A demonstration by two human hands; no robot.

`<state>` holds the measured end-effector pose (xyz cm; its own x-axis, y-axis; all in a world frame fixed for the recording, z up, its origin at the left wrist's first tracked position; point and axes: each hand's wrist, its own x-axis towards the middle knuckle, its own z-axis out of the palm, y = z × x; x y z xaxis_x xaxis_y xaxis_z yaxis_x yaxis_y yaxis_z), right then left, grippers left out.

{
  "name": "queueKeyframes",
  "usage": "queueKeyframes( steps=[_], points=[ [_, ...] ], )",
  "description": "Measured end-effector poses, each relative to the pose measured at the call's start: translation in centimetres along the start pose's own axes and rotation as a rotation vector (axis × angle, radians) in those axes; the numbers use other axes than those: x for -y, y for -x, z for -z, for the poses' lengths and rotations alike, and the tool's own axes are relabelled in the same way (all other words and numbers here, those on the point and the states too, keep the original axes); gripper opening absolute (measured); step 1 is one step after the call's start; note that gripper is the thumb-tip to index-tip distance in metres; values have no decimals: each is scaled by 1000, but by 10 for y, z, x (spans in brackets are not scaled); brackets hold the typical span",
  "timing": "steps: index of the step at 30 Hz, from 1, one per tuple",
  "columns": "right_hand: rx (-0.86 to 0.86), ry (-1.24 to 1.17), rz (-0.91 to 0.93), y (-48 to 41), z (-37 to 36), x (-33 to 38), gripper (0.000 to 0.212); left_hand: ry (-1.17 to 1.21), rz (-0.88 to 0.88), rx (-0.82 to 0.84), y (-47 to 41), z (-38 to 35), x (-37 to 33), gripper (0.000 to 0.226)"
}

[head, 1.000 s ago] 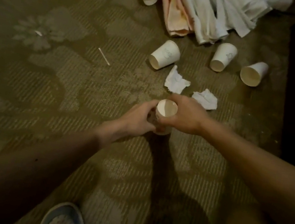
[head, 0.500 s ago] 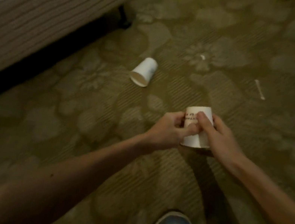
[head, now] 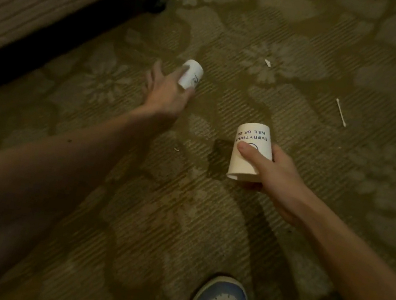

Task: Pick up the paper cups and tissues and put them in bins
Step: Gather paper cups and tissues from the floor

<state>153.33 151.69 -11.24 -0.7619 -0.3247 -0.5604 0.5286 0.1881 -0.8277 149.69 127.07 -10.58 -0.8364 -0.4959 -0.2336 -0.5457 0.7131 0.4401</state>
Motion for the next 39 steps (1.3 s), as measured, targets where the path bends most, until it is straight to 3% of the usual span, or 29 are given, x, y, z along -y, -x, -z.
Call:
queueKeyframes(
  steps=[5, 9, 12, 16, 20, 24, 29, 32, 34, 37, 39],
  points=[
    [-23, -57, -56, 4, 15, 1, 57, 267, 109, 66, -14, -13, -3, 84],
    [-24, -122, -69, 8, 28, 7, 38, 283, 214, 5, -21, -15, -3, 81],
    [-9, -199, -95, 10, 41, 10, 37, 374, 226, 40, -16, -16, -10, 72],
    [2, -411, -111, 11, 62, 16, 48, 627, 54, 273, 14, -39, -47, 59],
    [-56, -611, -100, 15, 96, 21, 63, 680, -120, 513, 44, -69, -90, 46],
    [13, -650, -65, 24, 129, 21, 67, 723, -198, 738, 54, -85, -120, 33],
    [77, -679, -91, 36, 158, 8, 66, 624, -339, 938, 56, -107, -152, 46],
    [-52, -783, -101, 43, 180, 1, 74, 554, -356, 952, 54, -128, -167, 58],
    [-137, -808, -91, 45, 194, -3, 76, 541, -340, 887, 49, -146, -178, 52],
    [-251, -796, -76, 48, 211, -11, 66, 492, -355, 585, 27, -172, -197, 17],
    [-308, -824, -74, 54, 222, -19, 63, 297, -490, 404, 7, -182, -206, 14]
  ],
)
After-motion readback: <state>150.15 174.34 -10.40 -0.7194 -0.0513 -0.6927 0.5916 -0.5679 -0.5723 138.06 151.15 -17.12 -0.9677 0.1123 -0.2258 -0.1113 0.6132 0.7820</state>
